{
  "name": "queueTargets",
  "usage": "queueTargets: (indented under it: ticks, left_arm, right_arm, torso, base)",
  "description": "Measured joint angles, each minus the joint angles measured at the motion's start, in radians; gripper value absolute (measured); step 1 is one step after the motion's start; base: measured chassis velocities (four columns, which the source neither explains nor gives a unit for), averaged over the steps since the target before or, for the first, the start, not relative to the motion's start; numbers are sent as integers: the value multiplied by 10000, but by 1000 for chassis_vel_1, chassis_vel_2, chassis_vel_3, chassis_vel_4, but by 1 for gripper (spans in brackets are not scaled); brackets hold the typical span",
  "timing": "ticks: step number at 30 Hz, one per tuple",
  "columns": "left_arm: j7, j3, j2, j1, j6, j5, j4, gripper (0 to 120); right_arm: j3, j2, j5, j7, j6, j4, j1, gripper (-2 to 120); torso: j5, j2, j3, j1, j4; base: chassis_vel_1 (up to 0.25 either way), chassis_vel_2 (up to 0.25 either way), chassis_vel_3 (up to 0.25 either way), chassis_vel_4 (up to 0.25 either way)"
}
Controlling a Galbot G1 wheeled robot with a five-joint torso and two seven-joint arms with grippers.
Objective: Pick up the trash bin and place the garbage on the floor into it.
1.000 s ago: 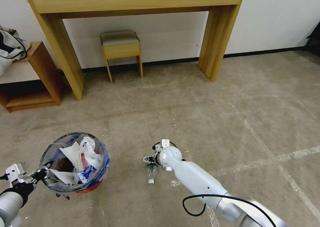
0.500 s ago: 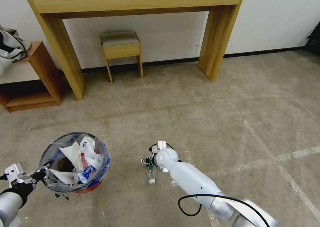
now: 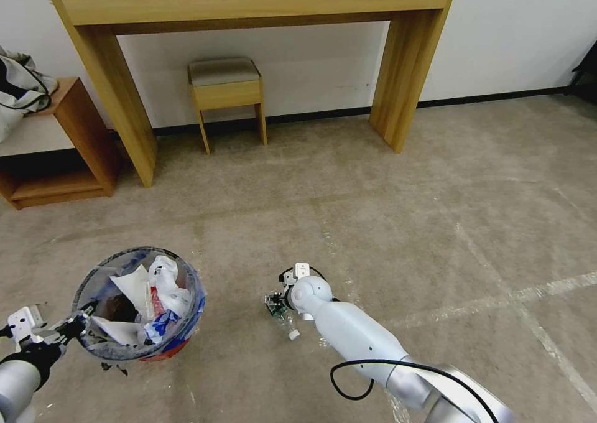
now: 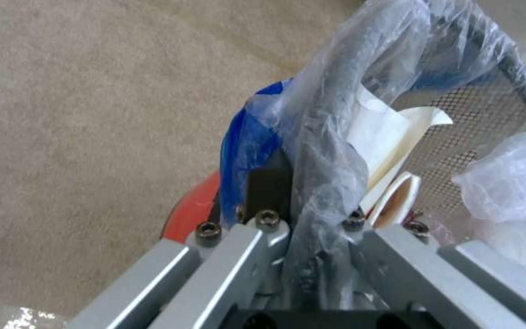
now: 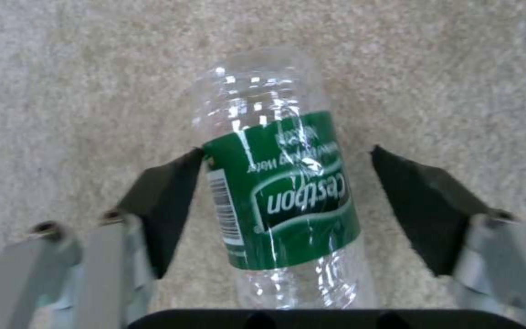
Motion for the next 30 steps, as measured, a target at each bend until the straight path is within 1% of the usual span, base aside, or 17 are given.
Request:
queueTargets:
  ticks: [1,2,3,4,6,8,9,10,12,13,14,16,17,20,24,28,30]
  left_arm:
    - [0,0,0,0,0,0,0,1]
    - [0,4,0,-5,0,0,0,1]
    - [-1,17,0,-17,0,1,1,1]
    - [-1,17,0,-17,0,1,1,1]
    - [-4,41,-6,-41,2,12,10,1]
    - [-5,49,-10,-51,2,15,13,1]
    - [-5,76,-27,-79,4,20,17,1]
    - [-6,100,-41,-98,4,29,19,1]
    - [-6,102,-42,-101,4,30,20,1]
    - [-7,108,-43,-108,4,34,32,1]
    - [-7,108,-43,-108,4,34,32,1]
    - [-8,109,-38,-118,4,37,50,1]
    - [-8,109,-38,-118,4,37,50,1]
    - [-8,111,-39,-133,5,41,109,1]
    - [-8,130,-44,-159,5,59,166,1]
    - [-8,132,-39,-171,5,60,183,1]
    - [-8,132,-12,-182,5,59,214,1]
  right_arm:
    - [0,0,0,0,0,0,0,70]
    - [-1,-15,-20,0,1,0,-7,67]
    - [-23,-73,-88,1,8,16,-66,59]
    - [-23,-73,-88,1,8,16,-66,59]
    - [-80,-243,-148,9,13,227,-235,48]
    - [-93,-275,-159,16,12,275,-278,46]
    - [-136,-332,-203,32,14,351,-352,41]
    - [-194,-382,-274,40,17,403,-415,39]
    - [-208,-391,-297,45,18,413,-433,39]
    - [-254,-434,-360,78,20,461,-486,36]
    - [-254,-434,-360,78,20,461,-486,36]
    - [-302,-504,-398,122,22,539,-541,29]
    - [-302,-504,-398,122,22,539,-541,29]
    - [-357,-574,-407,185,9,636,-537,20]
    - [-389,-635,-413,212,0,725,-538,16]
    - [-406,-716,-468,222,42,844,-567,15]
    - [-397,-923,-472,329,48,1205,-638,15]
  torso:
    - [0,0,0,0,0]
    - [0,0,0,0,0]
    - [0,0,0,0,0]
    - [0,0,0,0,0]
    - [0,0,-1,0,0]
    - [0,0,-2,0,0]
    - [1,1,-3,0,-1]
    - [1,1,-3,-2,-1]
    - [1,1,-4,-2,-1]
    - [2,2,-4,-2,0]
    - [2,2,-4,-2,0]
    - [3,2,-5,-2,1]
    - [3,2,-5,-2,1]
    - [4,2,-2,-3,2]
    - [1,2,-1,-2,2]
    - [1,1,0,-1,2]
    - [-3,0,3,1,-1]
  base:
    - [0,0,0,0]
    - [0,0,0,0]
    - [0,0,0,0]
    - [0,0,0,0]
    - [0,0,0,0]
    - [0,0,0,0]
    - [0,0,0,0]
    - [0,0,0,0]
    - [0,0,0,0]
    - [0,0,0,0]
    - [0,0,0,0]
    - [0,0,0,0]
    - [0,0,0,0]
    - [0,0,0,0]
    - [0,0,0,0]
    - [0,0,0,0]
    - [0,0,0,0]
